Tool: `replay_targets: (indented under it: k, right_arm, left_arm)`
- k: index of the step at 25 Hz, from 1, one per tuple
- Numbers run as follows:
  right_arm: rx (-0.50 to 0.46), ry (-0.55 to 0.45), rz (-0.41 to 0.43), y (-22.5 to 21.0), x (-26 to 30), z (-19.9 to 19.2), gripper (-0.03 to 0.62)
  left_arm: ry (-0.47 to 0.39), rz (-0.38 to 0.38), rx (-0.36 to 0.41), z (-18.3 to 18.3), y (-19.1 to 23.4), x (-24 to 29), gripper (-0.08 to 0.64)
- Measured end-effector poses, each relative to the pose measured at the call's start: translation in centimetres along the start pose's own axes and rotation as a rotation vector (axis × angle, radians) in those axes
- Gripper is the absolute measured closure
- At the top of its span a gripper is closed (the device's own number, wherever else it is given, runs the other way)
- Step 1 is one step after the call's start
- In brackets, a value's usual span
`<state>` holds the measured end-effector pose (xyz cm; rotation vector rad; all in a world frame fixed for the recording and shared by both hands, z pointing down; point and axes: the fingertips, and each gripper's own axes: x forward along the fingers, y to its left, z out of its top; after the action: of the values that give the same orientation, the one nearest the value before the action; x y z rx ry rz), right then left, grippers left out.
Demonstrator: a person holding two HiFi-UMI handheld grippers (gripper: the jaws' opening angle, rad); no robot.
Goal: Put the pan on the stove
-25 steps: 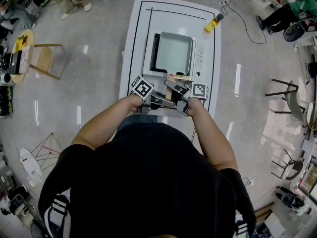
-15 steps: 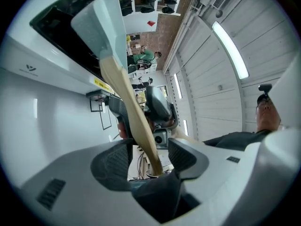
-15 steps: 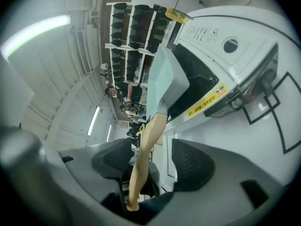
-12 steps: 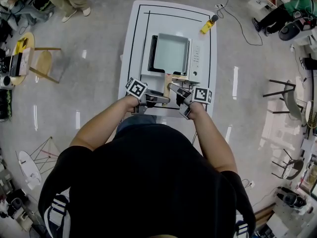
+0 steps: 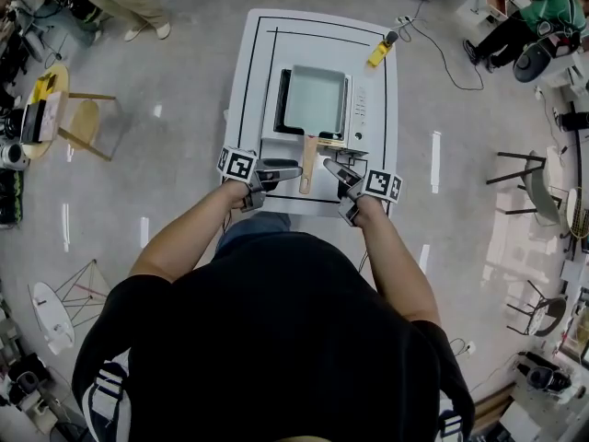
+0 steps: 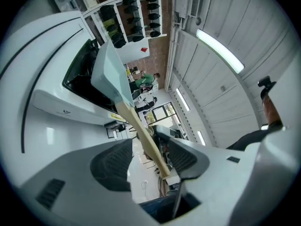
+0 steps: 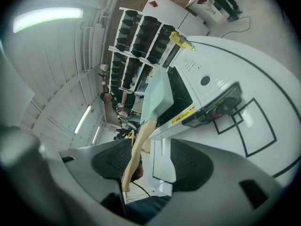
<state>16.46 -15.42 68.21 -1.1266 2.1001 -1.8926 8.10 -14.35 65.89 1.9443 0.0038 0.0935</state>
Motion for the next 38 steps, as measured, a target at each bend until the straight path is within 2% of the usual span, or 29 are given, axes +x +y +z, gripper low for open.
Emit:
replay_targets:
  k: [5, 7, 10, 16, 23, 27, 34, 38]
  right_arm:
    - [-0.097, -0.044, -0.071, -0.2, -1.4, 0.9, 0.336]
    - [-0.153, -0.053, -0.107, 0.0, -1.9, 1.1, 0.341]
    - [-0.216, -0.075, -0.144, 0.3, -2.5, 1.5, 0.342]
    - [-0.305, -0.141, -0.201, 1.0, -3.9, 2.3, 0.345]
    - [-0.411, -0.199, -0.258, 2.2, -5.5, 2.9, 0.345]
    - [-0.446, -0.214, -0.265, 2.3, -5.9, 3.1, 0.345]
    - [-0.517, -0.225, -0.274, 3.9, -6.6, 2.6, 0.356]
    - [-0.545, -0.234, -0.275, 4.7, -7.2, 2.5, 0.365]
  left_arm:
    - [-0.098, 0.172, 0.22, 1.8, 0.4, -1.9, 0.325]
    - [-0.15, 0.197, 0.258, 2.9, -0.3, -2.6, 0.325]
    - [-0.185, 0.223, 0.296, 3.8, -1.0, -3.3, 0.325]
    - [-0.168, 0.305, 0.426, 3.6, -1.9, -4.1, 0.325]
    - [-0.165, 0.358, 0.518, 3.6, -3.2, -4.5, 0.325]
    - [-0.19, 0.373, 0.564, 4.0, -4.1, -4.6, 0.331]
    - [-0.257, 0.389, 0.566, 4.1, -5.3, -5.5, 0.344]
    - [-0.266, 0.405, 0.571, 3.6, -5.6, -6.0, 0.348]
